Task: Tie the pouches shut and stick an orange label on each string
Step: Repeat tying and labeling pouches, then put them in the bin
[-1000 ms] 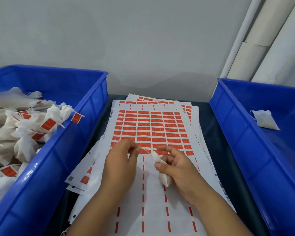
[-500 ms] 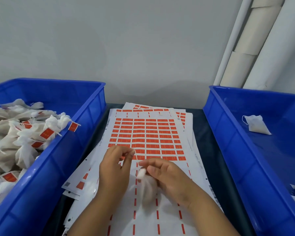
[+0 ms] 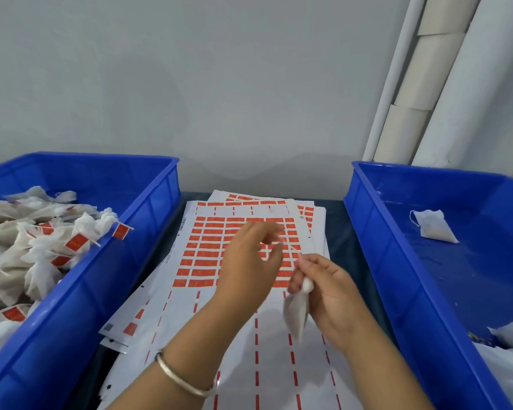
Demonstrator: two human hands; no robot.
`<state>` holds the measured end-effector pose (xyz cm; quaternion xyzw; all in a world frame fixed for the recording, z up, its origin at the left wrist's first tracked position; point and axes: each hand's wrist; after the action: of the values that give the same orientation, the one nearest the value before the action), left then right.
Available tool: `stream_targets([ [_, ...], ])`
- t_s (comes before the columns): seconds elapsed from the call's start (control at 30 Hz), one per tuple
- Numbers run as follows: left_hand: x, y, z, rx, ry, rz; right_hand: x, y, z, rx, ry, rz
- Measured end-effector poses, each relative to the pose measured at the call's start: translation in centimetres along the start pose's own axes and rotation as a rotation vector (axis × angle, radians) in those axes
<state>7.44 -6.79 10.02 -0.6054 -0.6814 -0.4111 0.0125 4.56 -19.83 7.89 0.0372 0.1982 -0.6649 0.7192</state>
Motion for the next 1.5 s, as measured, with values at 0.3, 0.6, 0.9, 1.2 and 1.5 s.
stream_targets([
  [0.3, -8.1, -1.8, 2.1, 0.164, 0.144, 0.482, 4.1, 0.7, -0.3, 0.017, 0.310, -0.284],
  [0.6, -9.5, -2.3, 3.9, 0.124, 0.341, 0.585, 4.6, 0.9, -0.5, 0.001, 0.236, -0.330],
  [0.9, -8.2, -3.0, 3.6, 0.075, 0.407, 0.646, 4.2, 0.7, -0.8, -0.056, 0.129, -0.384],
  [1.2, -6.4, -6.0, 4.0, 0.019, 0.343, 0.586, 5.1, 1.4, -2.1, -0.183, -0.767, -0.556],
  [1.5, -5.7, -6.1, 3.8, 0.186, 0.132, 0.387, 5.1, 1.3, -1.5, -0.216, -0.813, -0.599],
])
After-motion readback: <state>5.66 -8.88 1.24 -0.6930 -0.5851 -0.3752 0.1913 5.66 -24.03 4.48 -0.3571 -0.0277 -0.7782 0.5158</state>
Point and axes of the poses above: each hand's wrist, its own y-axis towards the middle knuckle, its own x-axis out of the back of the hand, z = x × y, and after that the axes turned 10 degrees about -x, right-handed
